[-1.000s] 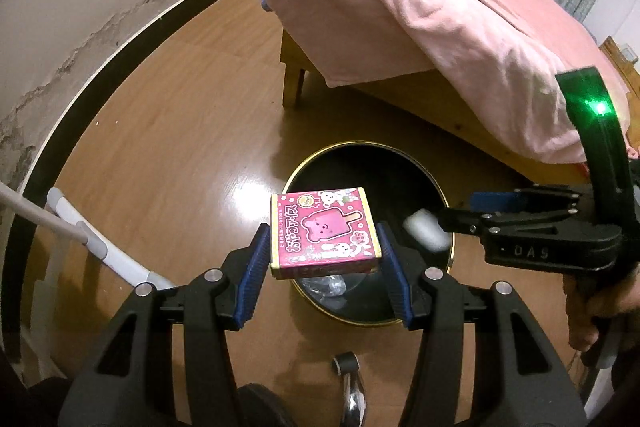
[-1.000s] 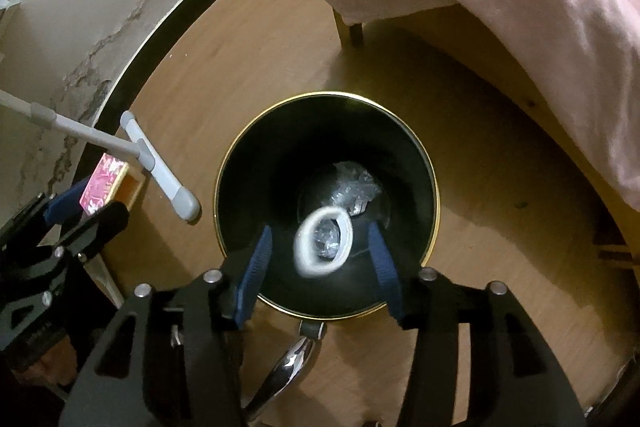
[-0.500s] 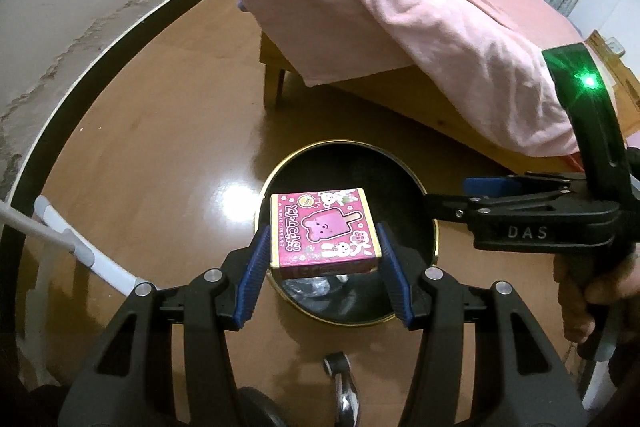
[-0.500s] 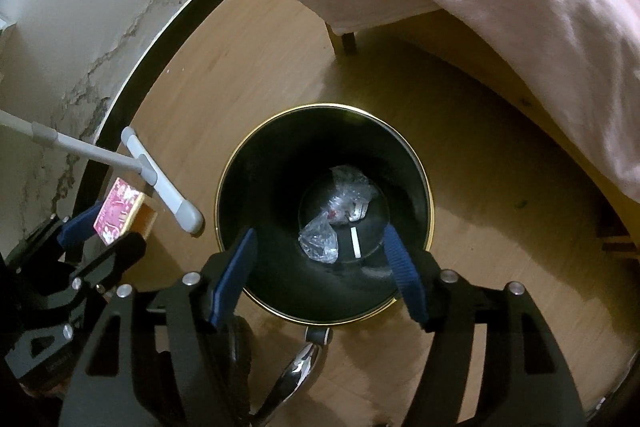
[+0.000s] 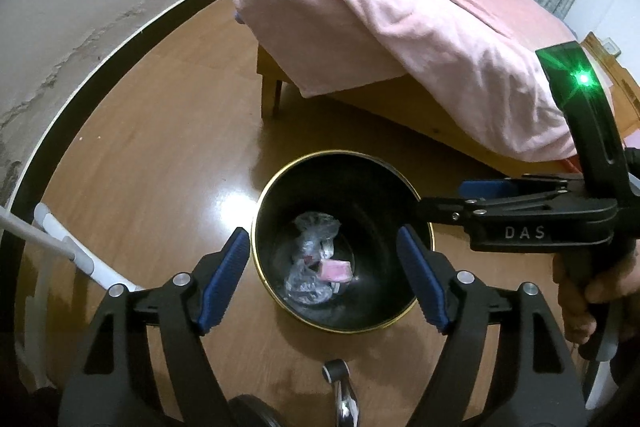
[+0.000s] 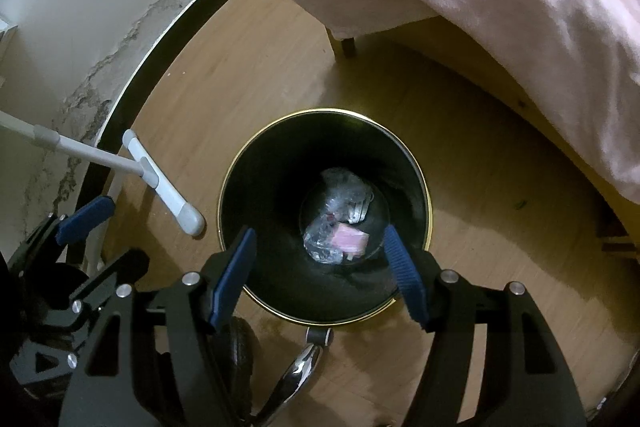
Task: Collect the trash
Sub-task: 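Swing both tools back toward the desk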
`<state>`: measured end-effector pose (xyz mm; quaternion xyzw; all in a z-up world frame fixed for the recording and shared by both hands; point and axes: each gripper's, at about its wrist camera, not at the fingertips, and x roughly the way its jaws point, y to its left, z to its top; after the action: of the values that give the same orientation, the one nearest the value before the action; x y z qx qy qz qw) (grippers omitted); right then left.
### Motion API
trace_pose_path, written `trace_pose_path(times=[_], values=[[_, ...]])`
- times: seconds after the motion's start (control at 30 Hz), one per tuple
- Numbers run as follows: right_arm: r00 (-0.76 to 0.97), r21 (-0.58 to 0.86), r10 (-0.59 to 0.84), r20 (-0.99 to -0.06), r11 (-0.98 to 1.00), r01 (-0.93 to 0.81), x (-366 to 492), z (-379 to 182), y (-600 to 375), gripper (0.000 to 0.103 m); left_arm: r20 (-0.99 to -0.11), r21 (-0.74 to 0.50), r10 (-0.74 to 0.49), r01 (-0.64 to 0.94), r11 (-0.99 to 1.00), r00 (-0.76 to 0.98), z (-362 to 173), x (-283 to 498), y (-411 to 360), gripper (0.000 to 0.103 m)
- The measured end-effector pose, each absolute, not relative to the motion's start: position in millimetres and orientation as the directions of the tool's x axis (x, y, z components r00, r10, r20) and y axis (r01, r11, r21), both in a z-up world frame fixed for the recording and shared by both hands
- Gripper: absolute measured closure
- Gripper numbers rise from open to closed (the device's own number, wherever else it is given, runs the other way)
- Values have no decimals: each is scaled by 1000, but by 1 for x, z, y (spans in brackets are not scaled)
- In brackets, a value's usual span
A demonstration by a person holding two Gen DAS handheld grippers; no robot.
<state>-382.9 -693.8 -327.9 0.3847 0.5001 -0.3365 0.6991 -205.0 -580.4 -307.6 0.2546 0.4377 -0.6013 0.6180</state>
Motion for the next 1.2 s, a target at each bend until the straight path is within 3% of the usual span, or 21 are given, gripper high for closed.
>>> trace_pose_path(times=[0.2, 0.43, 0.57, 0.7, 0.9, 1.03, 1.2], values=[[293, 189, -139, -946, 498, 846, -382, -290, -696, 37, -820, -171, -570, 974, 149, -57, -272, -203, -572, 19], [373, 158, -293, -880, 561, 813, -367, -172, -692, 30, -726, -117, -687, 980, 164, 28, -151, -178, -535, 15], [462, 145, -335, -821, 661, 736, -326, -102, -660, 30, -667, -39, -735, 979, 200, 123, -76, -156, -474, 14], [582, 171, -271, -766, 788, 591, -256, -54, -602, 30, -615, 49, -736, 946, 322, 282, -22, -108, -379, 12], [683, 176, -56, -728, 948, 266, -124, -22, -482, 30, -612, 59, -588, 772, 633, 529, 6, -17, -225, 12], [687, 224, 104, -720, 971, 88, -44, -19, -399, 30, -624, 67, -390, 543, 837, 678, 6, 38, -120, 12], [644, 302, 219, -732, 953, 19, 21, -28, -342, 30, -643, 50, -257, 375, 926, 721, -5, 65, -34, 12]])
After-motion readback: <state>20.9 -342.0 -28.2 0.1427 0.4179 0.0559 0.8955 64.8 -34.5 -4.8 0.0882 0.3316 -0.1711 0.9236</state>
